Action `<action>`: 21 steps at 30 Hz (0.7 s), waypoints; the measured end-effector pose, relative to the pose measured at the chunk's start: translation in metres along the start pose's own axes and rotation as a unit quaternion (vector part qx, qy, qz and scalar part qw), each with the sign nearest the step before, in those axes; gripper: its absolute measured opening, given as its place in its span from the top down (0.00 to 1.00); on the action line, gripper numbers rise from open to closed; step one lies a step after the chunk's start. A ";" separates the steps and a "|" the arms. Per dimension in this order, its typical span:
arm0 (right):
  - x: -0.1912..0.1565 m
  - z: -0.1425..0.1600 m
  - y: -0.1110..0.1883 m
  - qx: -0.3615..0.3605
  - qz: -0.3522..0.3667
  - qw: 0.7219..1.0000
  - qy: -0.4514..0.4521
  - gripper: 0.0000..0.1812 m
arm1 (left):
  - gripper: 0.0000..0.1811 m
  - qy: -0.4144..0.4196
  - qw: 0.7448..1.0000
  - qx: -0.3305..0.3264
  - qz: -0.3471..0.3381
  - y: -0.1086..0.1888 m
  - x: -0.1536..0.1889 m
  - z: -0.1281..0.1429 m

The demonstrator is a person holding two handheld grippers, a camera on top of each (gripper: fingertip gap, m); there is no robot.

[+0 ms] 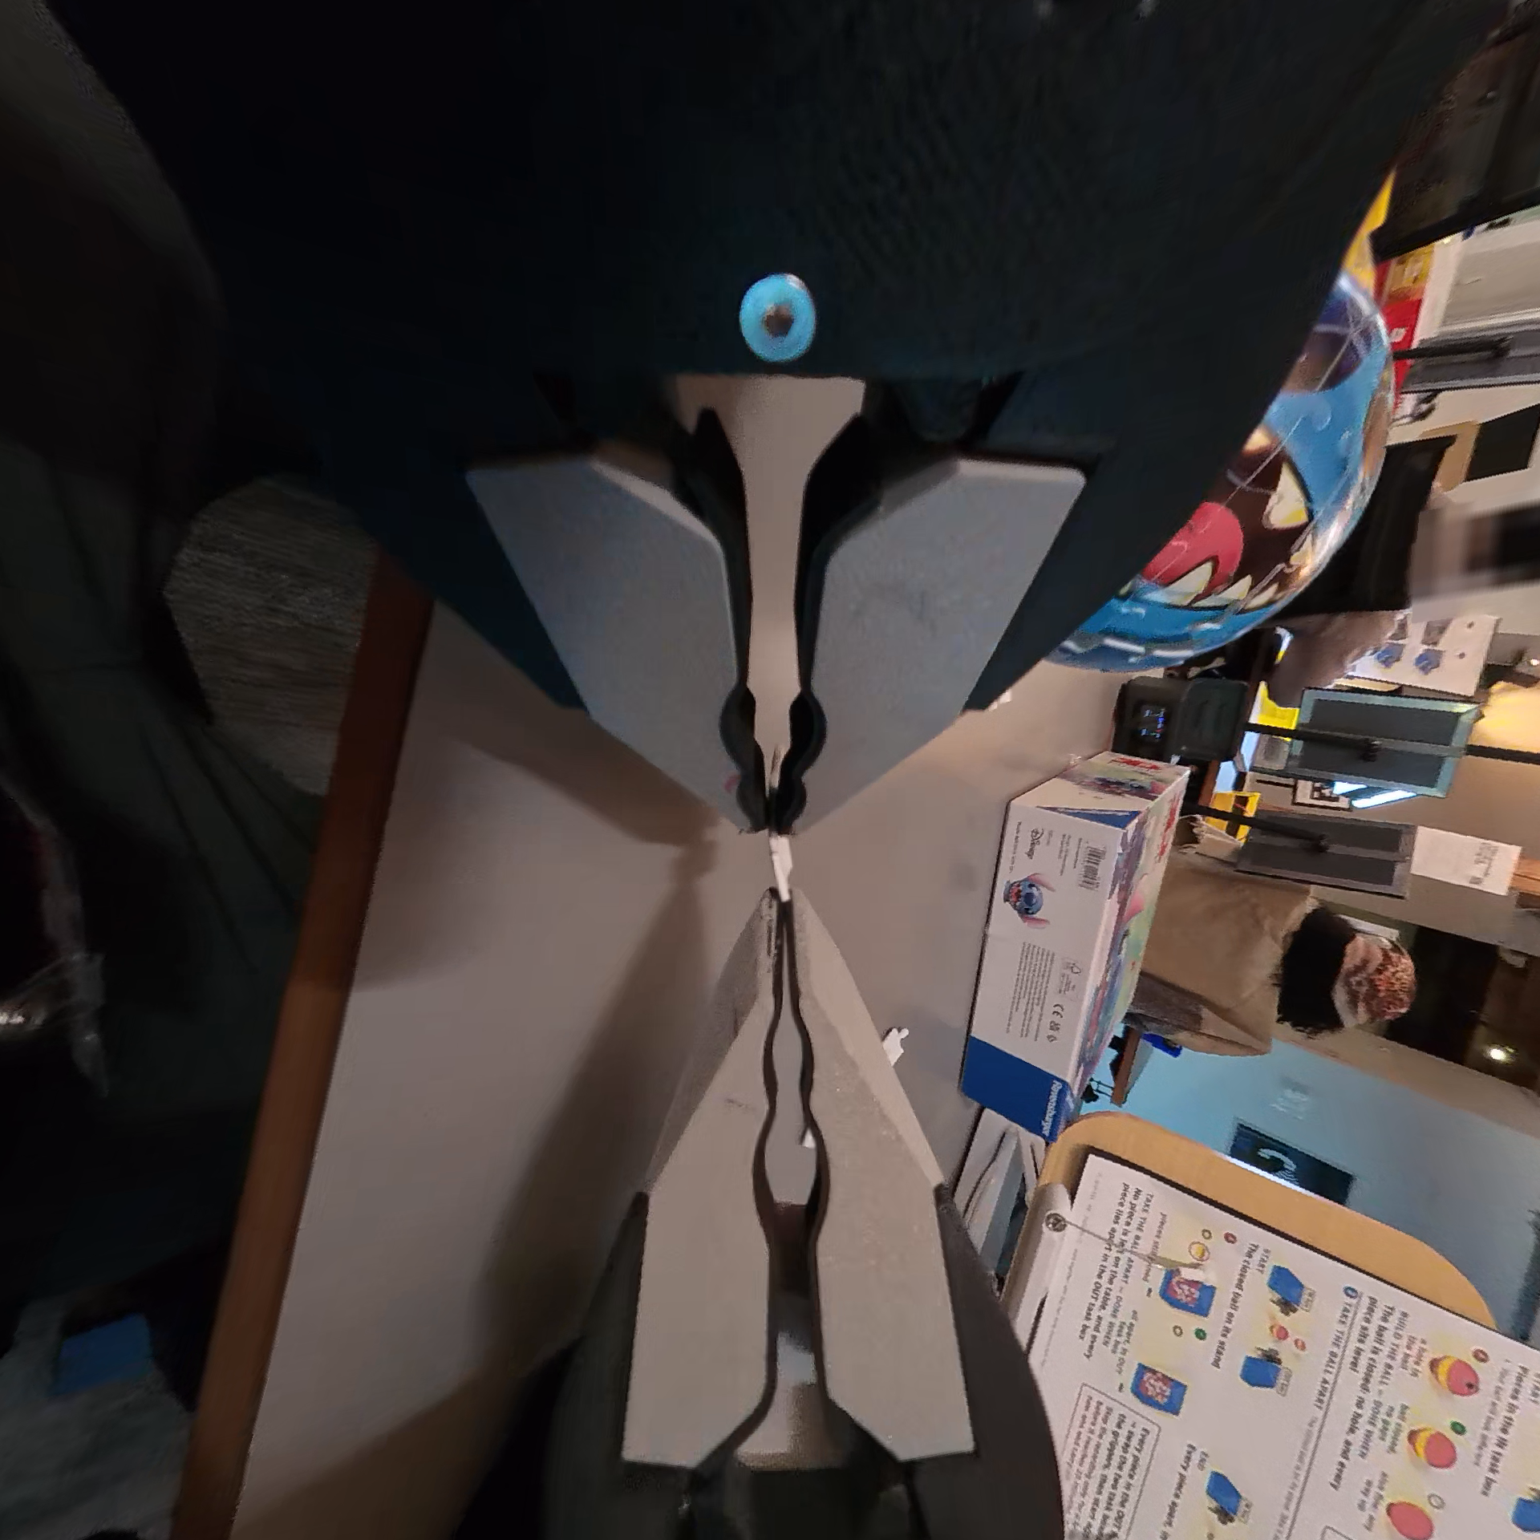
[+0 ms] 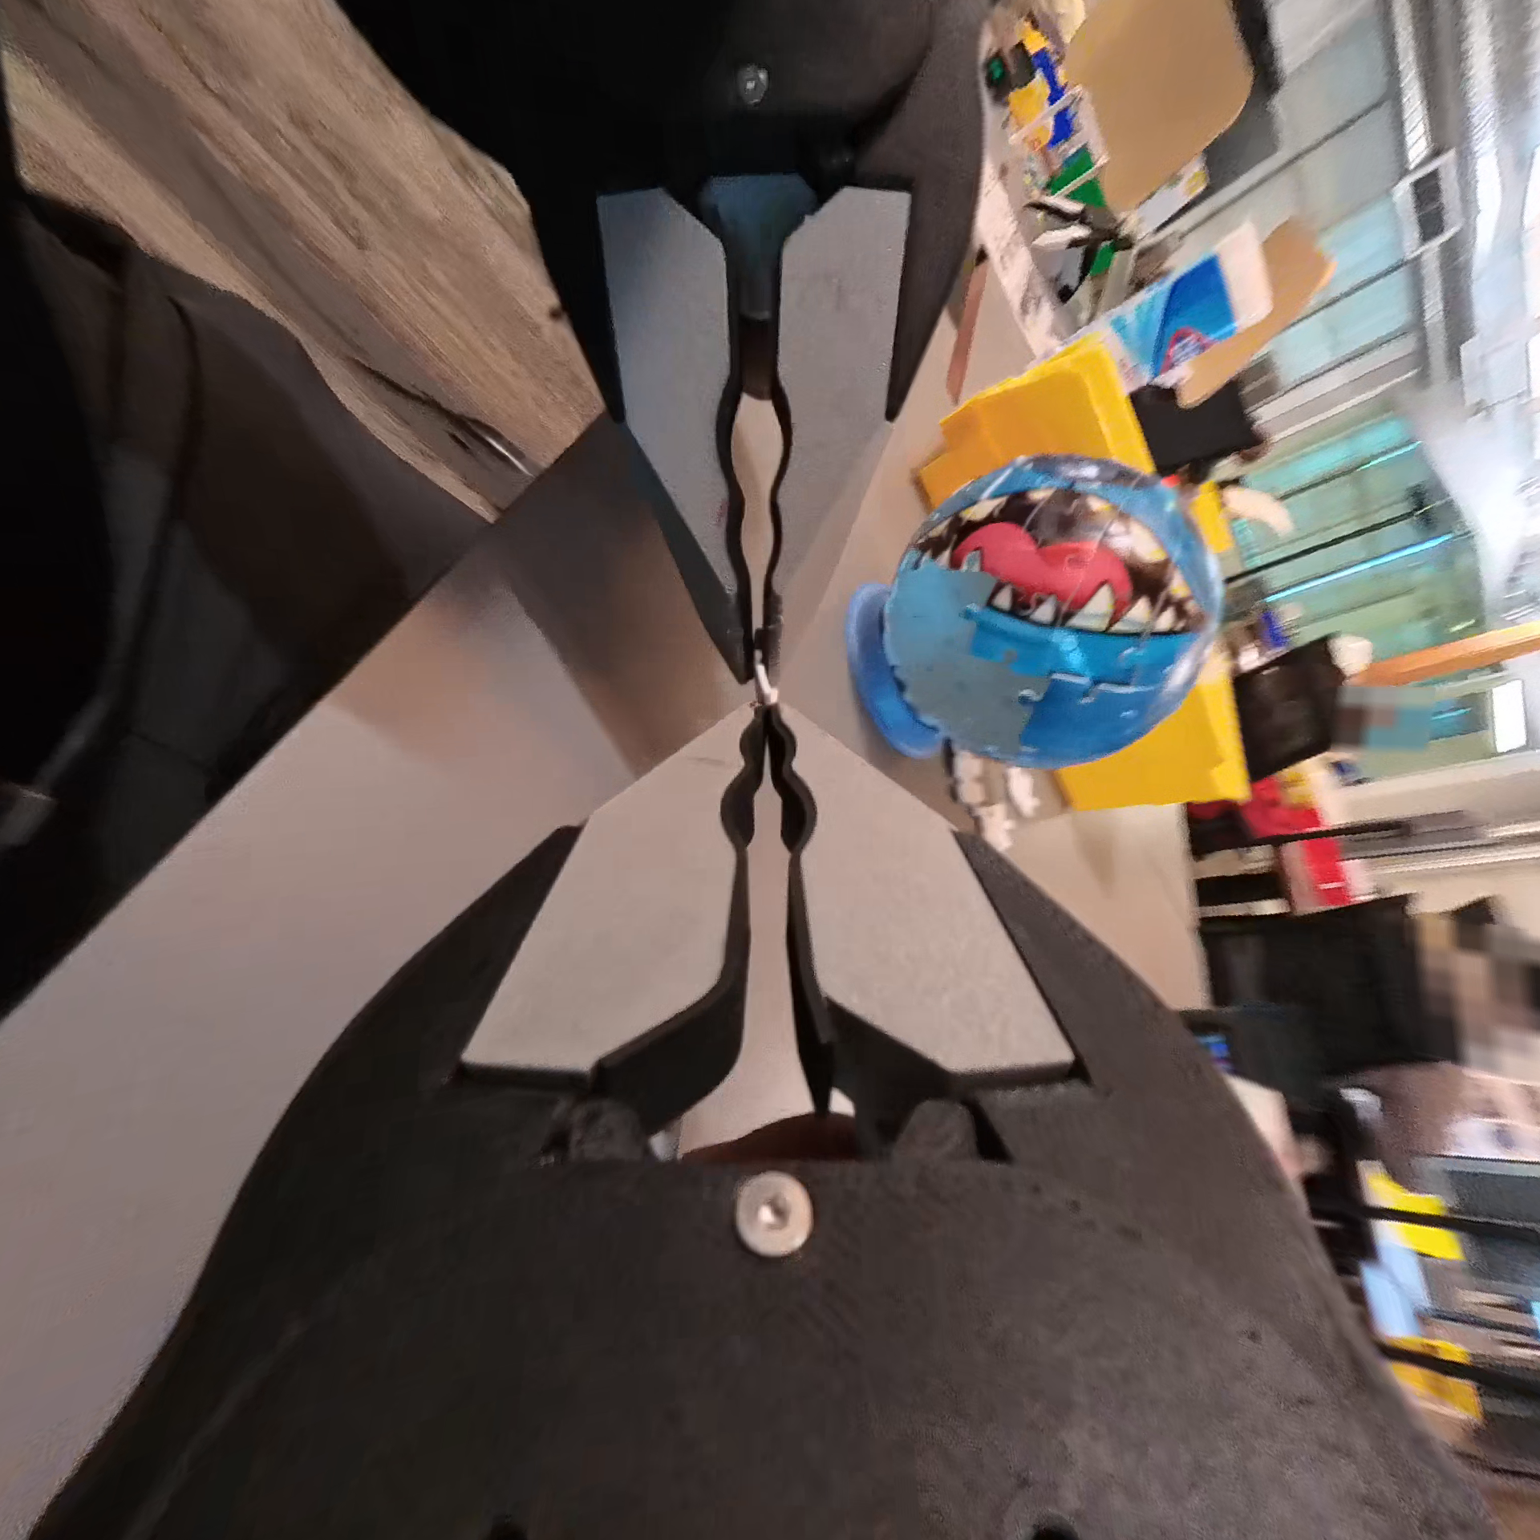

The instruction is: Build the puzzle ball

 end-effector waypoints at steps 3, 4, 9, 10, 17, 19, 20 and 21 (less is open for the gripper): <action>-0.007 -0.001 -0.006 -0.011 0.014 0.998 0.055 1.00 | 1.00 0.000 1.000 -0.023 -0.010 0.003 0.002 0.004; -0.008 0.000 -0.008 -0.011 0.011 0.998 0.058 1.00 | 1.00 0.012 1.000 -0.026 -0.013 0.004 0.002 0.006; -0.003 0.003 -0.018 -0.006 0.007 0.998 0.061 1.00 | 1.00 0.088 0.996 -0.004 -0.013 0.019 -0.001 0.016; -0.002 0.002 -0.019 -0.004 0.005 0.998 0.063 1.00 | 1.00 0.078 0.997 -0.005 -0.016 0.020 -0.001 0.017; 0.004 0.002 -0.015 0.016 0.013 0.998 0.057 1.00 | 1.00 -0.016 1.000 -0.006 0.005 0.015 0.002 0.012; 0.004 0.002 -0.015 0.014 0.009 0.998 0.065 0.98 | 1.00 -0.028 1.000 0.000 0.014 0.014 0.002 0.013; 0.004 0.001 -0.015 0.015 0.007 0.997 0.071 0.97 | 1.00 -0.033 0.999 0.003 0.018 0.013 0.002 0.013; 0.002 0.001 -0.016 0.016 0.000 0.997 0.080 0.98 | 1.00 -0.037 0.999 0.005 0.017 0.012 0.002 0.014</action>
Point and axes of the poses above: each gripper's, where its closed fingertips meet, y back along the fingers, z out of its underside, x = y × z across the jaws, the point moved 10 cm from there along y, back along the fingers, and after that the axes turned 7 degrees about -y, right-handed, at the moved point
